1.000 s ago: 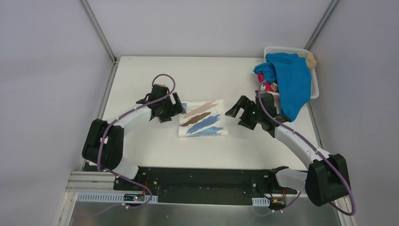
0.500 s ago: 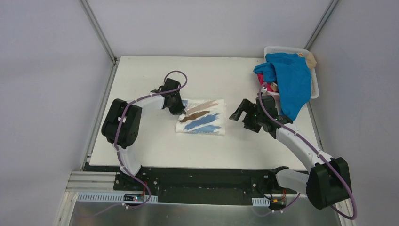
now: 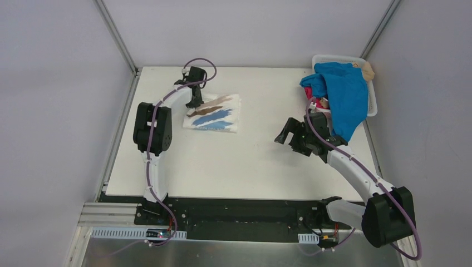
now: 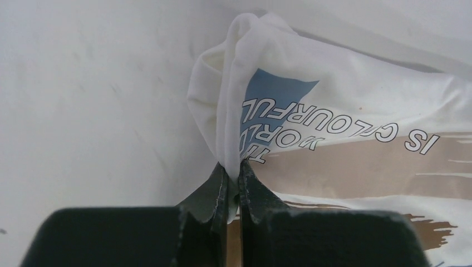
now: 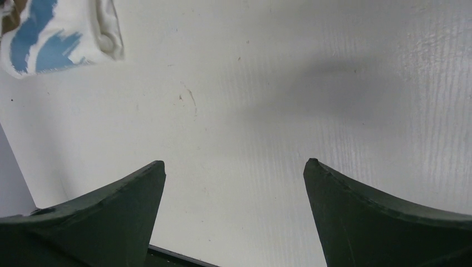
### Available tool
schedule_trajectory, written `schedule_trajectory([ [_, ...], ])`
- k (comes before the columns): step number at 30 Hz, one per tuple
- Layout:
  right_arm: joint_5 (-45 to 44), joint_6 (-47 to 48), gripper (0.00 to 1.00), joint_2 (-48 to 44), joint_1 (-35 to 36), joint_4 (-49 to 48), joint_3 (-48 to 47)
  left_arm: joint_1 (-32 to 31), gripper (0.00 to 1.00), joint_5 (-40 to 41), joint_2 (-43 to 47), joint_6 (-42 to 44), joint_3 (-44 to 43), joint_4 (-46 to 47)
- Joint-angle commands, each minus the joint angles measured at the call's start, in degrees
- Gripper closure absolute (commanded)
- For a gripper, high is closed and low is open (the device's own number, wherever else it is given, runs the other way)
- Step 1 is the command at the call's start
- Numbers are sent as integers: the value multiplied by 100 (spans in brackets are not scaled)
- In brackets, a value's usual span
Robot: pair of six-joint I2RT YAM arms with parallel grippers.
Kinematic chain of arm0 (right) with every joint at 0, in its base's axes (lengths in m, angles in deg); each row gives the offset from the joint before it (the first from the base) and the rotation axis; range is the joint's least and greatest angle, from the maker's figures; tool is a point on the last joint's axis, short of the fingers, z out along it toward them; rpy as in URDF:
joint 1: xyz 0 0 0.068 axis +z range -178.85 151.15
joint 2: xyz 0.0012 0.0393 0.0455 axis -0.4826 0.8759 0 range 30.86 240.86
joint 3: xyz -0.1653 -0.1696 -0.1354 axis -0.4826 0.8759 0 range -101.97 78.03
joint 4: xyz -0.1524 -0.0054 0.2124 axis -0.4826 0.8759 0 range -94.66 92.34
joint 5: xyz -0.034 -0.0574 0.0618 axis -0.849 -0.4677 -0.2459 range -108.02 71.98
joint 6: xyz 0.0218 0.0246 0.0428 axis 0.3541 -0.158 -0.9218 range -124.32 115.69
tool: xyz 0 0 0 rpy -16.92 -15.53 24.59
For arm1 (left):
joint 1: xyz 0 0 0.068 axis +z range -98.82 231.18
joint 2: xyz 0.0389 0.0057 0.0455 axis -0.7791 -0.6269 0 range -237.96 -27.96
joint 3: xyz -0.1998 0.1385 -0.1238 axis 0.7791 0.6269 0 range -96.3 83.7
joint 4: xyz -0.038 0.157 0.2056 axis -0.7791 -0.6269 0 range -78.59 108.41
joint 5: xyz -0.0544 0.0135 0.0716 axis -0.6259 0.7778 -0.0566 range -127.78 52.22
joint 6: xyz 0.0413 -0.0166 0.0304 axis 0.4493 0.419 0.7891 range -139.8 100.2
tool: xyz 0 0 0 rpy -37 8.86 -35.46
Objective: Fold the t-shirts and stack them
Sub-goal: Put the neatly folded tshirt into the corner of the board with the left arm
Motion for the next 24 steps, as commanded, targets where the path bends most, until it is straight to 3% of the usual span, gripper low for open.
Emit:
schedule_trajectory([
  [1,-196,268,1,-116,-54,121,-227,562,100,558,-564,1290,-1138,-297],
  [9,-584,391,1,-162,-115,131,-199,1389,100,482,-1305,2039,-2648,-307],
  [16,-903,443,1,-195,-165,291,-125,1502,100,1212,-2142,3024,-3989,-306],
  [19,-938,350,1,-146,-189,333,-105,1531,100,1655,-2296,3169,-4233,-313],
  [24,-795,214,1,14,-260,495,-66,1910,100,1516,-2174,2898,-4198,-306],
])
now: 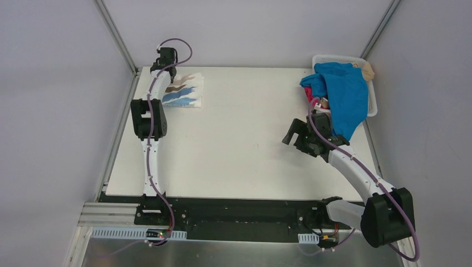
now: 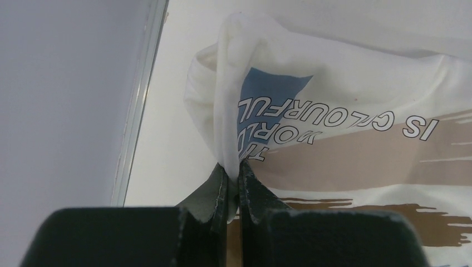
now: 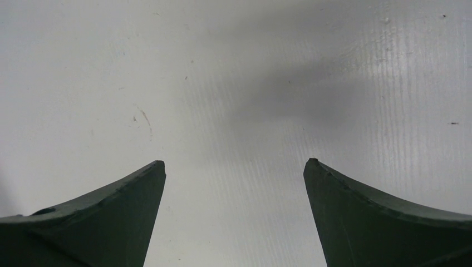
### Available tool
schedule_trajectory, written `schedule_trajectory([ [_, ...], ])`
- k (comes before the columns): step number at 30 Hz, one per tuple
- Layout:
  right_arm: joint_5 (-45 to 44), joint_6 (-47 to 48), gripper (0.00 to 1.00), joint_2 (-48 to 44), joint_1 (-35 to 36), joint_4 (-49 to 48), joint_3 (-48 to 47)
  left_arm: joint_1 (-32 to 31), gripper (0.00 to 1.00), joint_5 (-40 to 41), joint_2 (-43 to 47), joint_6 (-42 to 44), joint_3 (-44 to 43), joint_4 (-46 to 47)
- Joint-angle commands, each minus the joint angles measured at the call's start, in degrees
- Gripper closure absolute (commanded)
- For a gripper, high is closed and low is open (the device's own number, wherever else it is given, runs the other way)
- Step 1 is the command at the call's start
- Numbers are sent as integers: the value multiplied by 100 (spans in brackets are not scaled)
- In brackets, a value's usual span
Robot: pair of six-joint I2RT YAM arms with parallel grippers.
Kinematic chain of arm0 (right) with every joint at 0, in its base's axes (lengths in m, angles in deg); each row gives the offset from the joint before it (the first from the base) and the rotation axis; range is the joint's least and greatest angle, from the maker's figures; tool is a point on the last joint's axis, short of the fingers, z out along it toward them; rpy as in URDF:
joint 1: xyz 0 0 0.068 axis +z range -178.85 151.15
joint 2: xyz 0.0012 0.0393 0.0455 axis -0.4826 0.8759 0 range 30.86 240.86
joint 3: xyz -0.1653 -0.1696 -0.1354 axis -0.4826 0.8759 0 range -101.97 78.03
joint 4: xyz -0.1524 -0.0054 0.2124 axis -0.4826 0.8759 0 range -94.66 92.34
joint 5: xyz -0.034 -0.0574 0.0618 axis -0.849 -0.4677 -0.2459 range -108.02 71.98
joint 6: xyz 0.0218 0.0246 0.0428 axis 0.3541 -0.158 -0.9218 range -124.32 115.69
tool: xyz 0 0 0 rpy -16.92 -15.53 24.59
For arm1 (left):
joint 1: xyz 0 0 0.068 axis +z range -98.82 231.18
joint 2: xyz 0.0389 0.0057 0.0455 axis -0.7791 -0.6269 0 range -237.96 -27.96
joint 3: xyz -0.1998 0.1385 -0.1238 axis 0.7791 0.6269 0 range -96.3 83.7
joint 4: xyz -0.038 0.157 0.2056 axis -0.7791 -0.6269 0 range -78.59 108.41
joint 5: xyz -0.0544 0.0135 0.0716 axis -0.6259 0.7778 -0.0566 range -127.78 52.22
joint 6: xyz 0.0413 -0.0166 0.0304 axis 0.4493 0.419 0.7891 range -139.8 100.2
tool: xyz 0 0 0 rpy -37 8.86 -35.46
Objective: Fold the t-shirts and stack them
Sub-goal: Put the neatly folded tshirt into the corner of the board with the left arm
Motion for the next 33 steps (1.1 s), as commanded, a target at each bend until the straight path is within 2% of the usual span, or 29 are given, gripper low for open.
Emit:
schedule_trajectory([
  [1,-46,-140,1,72,-83,260,-67,381,100,196,151,-92,-277,9],
  [7,14,-260,1,168,-122,571,-72,610,100,-736,119,-436,-419,13],
  [14,16,-406,1,70,-163,630,4,654,97,-446,-280,-365,-979,23],
  [16,113,-426,1,52,-179,638,1,691,88,-436,-358,-399,-1086,89],
  [18,256,-447,1,51,-184,653,-8,719,70,-407,-417,-419,-1221,112],
  [21,283,-495,1,54,-184,654,1,739,53,-378,-374,-528,-1257,146],
  [25,316,-553,1,22,-188,654,-12,723,4,-847,64,-1065,-946,148],
  [30,227,-627,1,-234,-181,423,-39,560,1,-1512,1109,-1634,-184,127],
  [33,117,-701,1,-375,-188,174,-30,335,1,-1869,2015,-1912,562,123],
])
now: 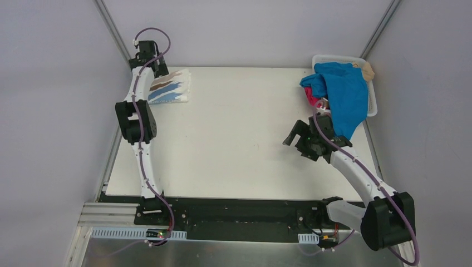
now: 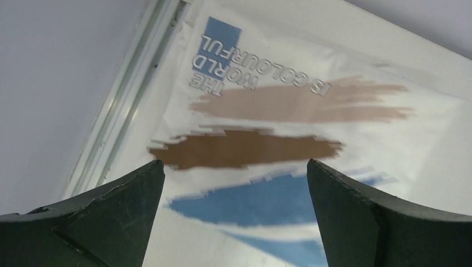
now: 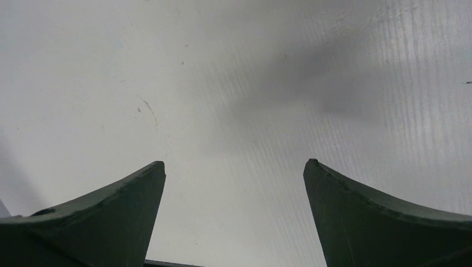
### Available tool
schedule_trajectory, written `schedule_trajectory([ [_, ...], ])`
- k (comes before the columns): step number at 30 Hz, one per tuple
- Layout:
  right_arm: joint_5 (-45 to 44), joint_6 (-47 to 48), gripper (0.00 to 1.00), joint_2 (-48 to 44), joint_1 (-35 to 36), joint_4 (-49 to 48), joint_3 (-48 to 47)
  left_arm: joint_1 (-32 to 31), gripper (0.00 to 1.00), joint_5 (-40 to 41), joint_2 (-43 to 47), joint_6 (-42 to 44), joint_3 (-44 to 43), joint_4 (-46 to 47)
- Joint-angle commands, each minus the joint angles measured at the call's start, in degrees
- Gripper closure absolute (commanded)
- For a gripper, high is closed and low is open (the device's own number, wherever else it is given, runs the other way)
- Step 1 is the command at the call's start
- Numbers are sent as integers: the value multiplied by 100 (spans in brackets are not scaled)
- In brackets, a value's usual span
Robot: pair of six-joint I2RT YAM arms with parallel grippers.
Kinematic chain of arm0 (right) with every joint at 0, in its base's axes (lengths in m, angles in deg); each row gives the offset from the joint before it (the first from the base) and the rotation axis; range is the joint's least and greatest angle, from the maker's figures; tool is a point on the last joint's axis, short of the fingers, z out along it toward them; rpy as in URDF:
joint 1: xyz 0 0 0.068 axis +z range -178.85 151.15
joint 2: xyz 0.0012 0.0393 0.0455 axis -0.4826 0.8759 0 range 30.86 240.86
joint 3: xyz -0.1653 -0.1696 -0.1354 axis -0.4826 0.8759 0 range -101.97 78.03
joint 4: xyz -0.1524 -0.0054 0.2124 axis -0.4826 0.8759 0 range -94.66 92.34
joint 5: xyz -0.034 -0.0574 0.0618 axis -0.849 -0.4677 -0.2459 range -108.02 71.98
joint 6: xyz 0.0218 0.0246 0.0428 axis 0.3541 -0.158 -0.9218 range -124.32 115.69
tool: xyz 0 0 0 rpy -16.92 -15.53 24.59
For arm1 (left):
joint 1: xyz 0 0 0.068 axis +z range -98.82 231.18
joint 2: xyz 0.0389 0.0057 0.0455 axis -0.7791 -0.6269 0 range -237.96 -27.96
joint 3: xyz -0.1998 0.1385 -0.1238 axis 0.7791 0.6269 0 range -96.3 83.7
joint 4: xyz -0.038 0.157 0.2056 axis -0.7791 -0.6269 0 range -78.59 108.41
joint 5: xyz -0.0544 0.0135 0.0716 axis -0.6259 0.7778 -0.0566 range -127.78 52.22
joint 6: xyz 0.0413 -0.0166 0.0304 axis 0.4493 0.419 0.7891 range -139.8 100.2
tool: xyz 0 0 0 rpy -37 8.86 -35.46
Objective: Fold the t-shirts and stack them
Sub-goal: Reset both arms
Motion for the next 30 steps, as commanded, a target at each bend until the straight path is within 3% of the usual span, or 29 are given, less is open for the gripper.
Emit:
schedule_trajectory([
  [1,-140,-210,1,-345,-36,-437,-1,-406,1,-714,1884,-659,867,88],
  [7,180,-490,1,-473,-41,-1254,316,-1344,1,-879,3647,-1428,3217,100],
  [13,138,-481,1,-589,-46,-1233,456,-2638,1,-239,5294,-2169,6081,429],
  [16,-14,-462,1,-798,-43,-1402,700,-3069,1,-378,6091,-2617,7144,664],
  [24,-372,-365,1,-1244,-44,-1585,1088,-3403,1,-274,7747,-3064,8953,851],
  [30,-638,-320,1,-1388,-39,-1634,1206,-3405,1,-10,8421,-3136,9488,903],
])
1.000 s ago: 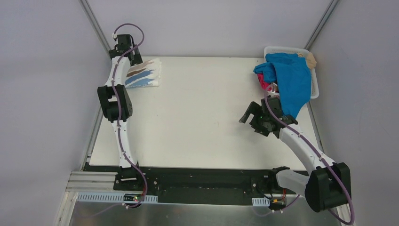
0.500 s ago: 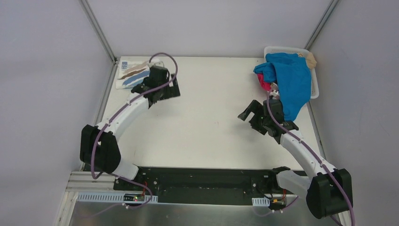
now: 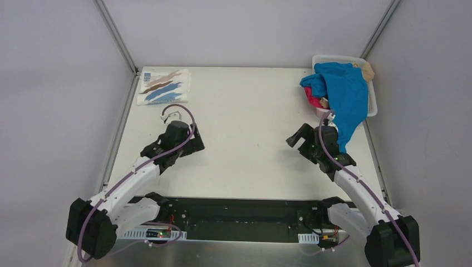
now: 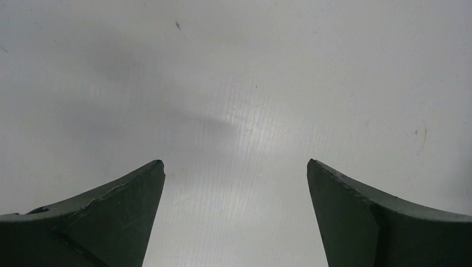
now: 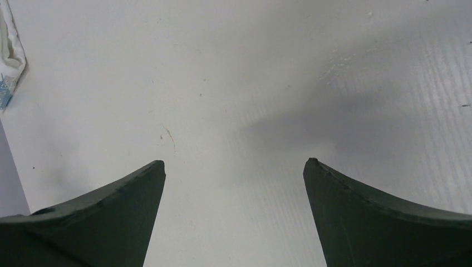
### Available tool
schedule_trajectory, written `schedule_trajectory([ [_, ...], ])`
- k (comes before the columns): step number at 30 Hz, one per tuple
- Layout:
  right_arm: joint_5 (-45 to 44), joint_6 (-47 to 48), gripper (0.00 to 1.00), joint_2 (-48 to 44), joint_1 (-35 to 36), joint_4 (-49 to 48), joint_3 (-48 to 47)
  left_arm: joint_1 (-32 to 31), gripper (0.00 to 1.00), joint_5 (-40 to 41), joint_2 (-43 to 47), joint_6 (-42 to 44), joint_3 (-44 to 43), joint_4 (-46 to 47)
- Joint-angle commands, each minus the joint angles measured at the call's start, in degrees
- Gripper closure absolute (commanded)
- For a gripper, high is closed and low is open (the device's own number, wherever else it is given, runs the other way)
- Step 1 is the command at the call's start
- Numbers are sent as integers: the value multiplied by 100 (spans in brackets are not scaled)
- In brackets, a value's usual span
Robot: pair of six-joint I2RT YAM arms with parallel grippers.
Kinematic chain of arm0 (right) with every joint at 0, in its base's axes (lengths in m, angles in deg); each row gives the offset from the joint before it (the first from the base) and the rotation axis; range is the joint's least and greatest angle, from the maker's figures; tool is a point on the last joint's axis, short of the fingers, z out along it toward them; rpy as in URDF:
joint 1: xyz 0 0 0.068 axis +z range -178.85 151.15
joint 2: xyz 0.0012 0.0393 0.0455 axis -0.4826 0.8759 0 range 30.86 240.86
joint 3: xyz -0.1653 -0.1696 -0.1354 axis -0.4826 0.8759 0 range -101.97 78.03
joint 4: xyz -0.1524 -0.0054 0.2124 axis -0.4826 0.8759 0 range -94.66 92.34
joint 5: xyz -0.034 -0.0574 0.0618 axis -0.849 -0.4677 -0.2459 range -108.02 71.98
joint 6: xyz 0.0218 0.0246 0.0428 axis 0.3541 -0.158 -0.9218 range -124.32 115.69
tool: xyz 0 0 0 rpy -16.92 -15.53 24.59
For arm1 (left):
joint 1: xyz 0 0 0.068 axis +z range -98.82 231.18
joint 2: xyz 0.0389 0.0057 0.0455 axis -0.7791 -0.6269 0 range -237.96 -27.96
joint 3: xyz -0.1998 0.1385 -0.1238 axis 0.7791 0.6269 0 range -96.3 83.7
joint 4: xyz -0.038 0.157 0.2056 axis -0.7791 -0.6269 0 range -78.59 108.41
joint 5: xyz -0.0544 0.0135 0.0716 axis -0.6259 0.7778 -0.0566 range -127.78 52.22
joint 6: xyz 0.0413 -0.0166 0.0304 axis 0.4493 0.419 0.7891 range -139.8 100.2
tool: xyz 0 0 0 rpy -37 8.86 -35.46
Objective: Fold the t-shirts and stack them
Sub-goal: Reset both arms
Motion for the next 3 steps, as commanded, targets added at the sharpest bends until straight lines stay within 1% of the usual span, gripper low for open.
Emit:
schedule_trajectory([
  [1,-294,71,1,-136,-26,-278,50,-33,1,323,305,-177,226,240],
  [3,-198,75,1,-165,-23,-326,51,-36,1,400,358,-125,213,264],
])
